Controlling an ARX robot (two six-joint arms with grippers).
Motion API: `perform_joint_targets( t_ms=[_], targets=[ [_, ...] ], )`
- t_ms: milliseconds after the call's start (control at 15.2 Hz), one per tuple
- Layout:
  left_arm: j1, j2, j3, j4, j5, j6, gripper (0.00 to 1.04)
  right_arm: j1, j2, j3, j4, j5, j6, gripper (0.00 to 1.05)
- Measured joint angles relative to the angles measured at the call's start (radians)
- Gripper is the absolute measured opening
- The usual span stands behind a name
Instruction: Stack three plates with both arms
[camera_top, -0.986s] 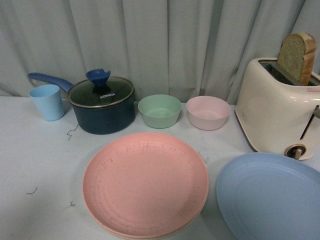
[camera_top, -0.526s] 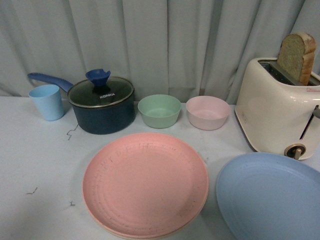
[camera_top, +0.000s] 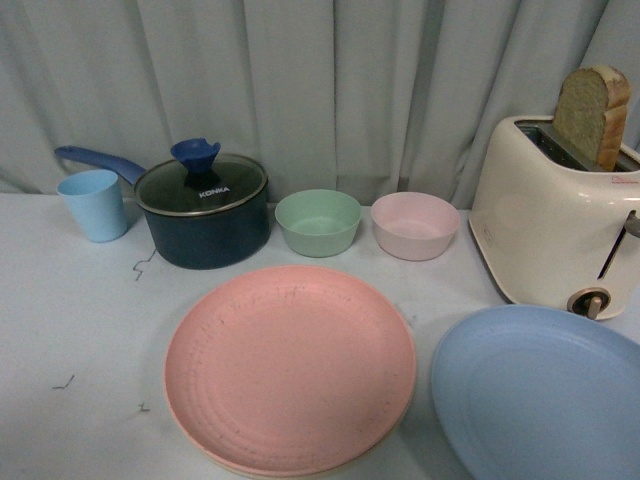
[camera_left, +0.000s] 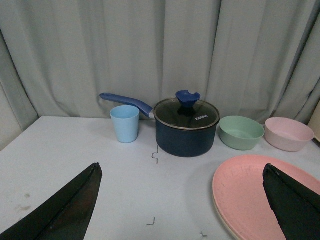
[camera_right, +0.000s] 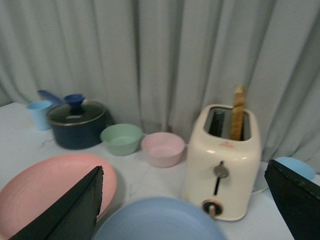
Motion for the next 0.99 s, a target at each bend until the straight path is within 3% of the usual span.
perform_joint_targets(
  t_ms=[131,263,657,789,986],
  targets=[
    [0.000,0.000,0.000,0.000,0.000,0.000,0.98,-0.006,0.353,0.109,0.306,0.158,0.005,0.98],
    [0.000,0.000,0.000,0.000,0.000,0.000,0.98,-0.039,0.674,0.263,0.410,0.359,-0.007,0.98],
    [0.000,0.000,0.000,0.000,0.000,0.000,0.98,-0.049,0.924,0.336,0.264,0.450,-0.015,0.98],
    [0.000,0.000,0.000,0.000,0.000,0.000,0.98,-0.020,1.144,0.383,0.148,0.450,-0.007,0.98],
    [0.000,0.000,0.000,0.000,0.000,0.000,0.98,0.034,1.301,0.439,0.095,0.471,0.044,0.98]
  ],
)
